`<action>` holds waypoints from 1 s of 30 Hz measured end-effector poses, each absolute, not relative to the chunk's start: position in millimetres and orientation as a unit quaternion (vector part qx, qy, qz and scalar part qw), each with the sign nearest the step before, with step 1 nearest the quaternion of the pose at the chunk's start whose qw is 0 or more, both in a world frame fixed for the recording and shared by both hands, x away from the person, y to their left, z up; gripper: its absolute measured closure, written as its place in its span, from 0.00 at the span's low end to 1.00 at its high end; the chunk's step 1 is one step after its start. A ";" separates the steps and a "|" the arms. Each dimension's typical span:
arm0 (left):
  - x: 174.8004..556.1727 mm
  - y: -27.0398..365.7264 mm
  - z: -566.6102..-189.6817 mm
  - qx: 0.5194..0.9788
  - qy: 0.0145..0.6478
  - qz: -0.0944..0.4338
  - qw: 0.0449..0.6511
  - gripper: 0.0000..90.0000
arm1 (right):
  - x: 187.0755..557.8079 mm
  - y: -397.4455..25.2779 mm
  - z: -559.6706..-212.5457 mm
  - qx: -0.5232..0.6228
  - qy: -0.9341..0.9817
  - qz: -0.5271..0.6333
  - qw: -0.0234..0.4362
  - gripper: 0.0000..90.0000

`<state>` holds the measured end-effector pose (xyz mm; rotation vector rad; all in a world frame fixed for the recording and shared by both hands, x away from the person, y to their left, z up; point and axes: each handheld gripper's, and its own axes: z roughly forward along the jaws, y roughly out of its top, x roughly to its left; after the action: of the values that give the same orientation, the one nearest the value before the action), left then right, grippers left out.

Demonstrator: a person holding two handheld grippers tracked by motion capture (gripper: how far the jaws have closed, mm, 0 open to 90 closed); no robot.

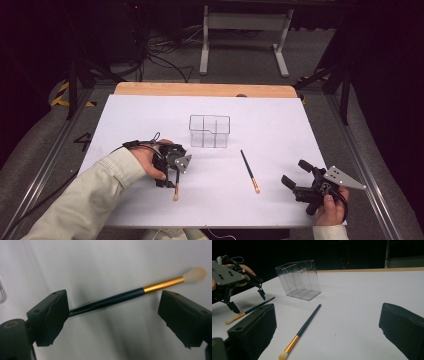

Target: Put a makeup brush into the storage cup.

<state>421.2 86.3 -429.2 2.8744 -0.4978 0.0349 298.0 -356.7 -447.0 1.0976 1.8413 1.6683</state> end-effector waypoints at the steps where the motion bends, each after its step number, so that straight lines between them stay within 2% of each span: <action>1: 420.9 85.6 -431.0 0.980 -0.164 0.018 0.112 0.10 | 298.0 -356.5 -447.1 0.395 0.663 0.600 0.211 0.02; 11: 423.3 84.2 -435.7 0.981 -0.163 0.002 0.103 0.10 | 297.9 -356.4 -447.3 0.394 0.665 0.600 0.208 0.02; 15: 423.3 83.3 -434.9 0.982 -0.159 -0.009 0.096 0.15 | 298.0 -356.0 -447.4 0.392 0.664 0.602 0.208 0.02; 30: 416.6 73.7 -430.7 0.986 -0.159 -0.002 0.050 0.23 | 297.0 -356.7 -445.7 0.388 0.663 0.606 0.210 0.02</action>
<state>416.6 73.7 -430.7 3.0023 -0.4839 -0.0069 297.0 -356.7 -445.7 1.0785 1.8424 1.6839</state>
